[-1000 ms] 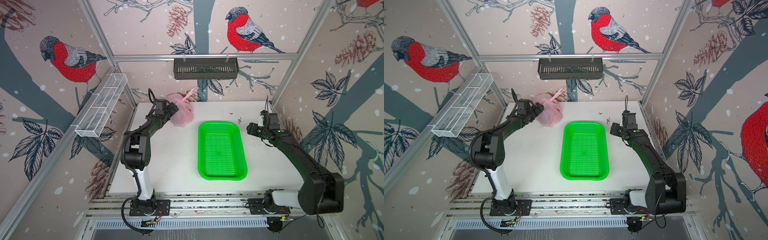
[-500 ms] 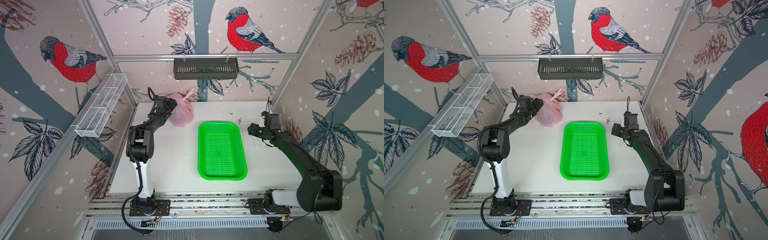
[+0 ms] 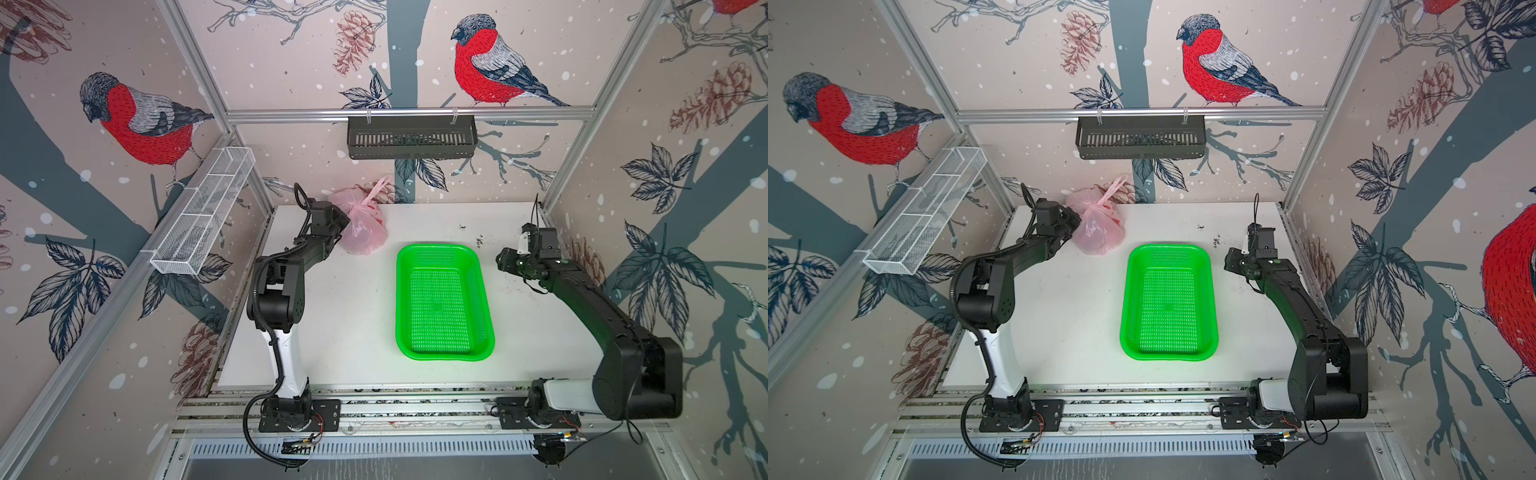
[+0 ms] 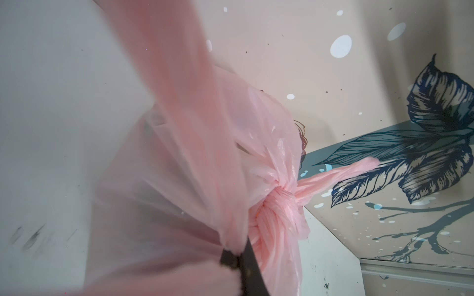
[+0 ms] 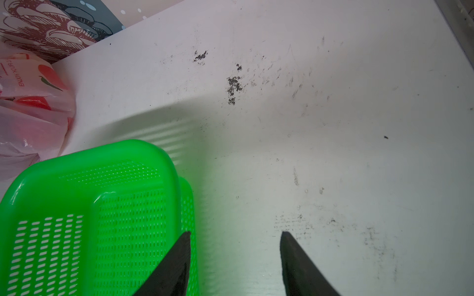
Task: Untie the knot of the plastic bag and take out the fruit
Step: Move the plastic bag to the middle-left of the table.
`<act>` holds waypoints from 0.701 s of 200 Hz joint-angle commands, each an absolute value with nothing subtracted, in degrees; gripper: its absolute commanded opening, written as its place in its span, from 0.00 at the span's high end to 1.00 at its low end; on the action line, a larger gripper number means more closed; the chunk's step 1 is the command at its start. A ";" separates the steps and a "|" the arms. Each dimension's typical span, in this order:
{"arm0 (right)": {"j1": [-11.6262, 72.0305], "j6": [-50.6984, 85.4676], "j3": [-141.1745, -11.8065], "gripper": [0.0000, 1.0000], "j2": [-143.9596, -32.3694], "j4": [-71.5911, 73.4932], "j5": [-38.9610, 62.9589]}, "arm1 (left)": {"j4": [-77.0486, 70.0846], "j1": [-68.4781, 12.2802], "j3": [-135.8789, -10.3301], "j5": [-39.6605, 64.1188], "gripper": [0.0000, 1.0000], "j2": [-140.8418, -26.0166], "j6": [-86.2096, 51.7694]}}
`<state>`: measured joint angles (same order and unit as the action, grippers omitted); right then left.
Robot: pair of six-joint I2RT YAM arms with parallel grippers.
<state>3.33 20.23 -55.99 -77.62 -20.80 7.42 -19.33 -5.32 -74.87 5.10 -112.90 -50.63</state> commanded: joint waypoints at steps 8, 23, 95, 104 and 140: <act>3.77 20.57 -55.21 0.45 -76.41 -19.34 8.17 | -24.95 -5.32 -66.82 3.04 0.98 -105.98 -50.29; 4.27 20.58 -54.87 0.46 -76.23 -19.17 8.15 | -25.24 -5.27 -61.94 2.98 0.98 -101.46 -50.14; 12.94 20.57 -56.25 0.47 -76.80 -18.72 4.88 | -19.08 -5.44 -36.38 -0.47 0.98 -72.96 -51.40; 14.74 20.75 -56.95 0.47 -76.90 -18.72 4.24 | -16.26 -5.54 -34.30 -0.72 0.98 -68.82 -51.46; 21.91 22.11 -58.86 0.47 -76.42 -17.35 3.80 | -4.30 -6.82 -26.85 -1.44 0.98 -49.68 -53.53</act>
<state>18.22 20.84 -57.74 -76.90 -19.22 5.43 -11.90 -5.93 -30.33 0.14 -59.24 -51.24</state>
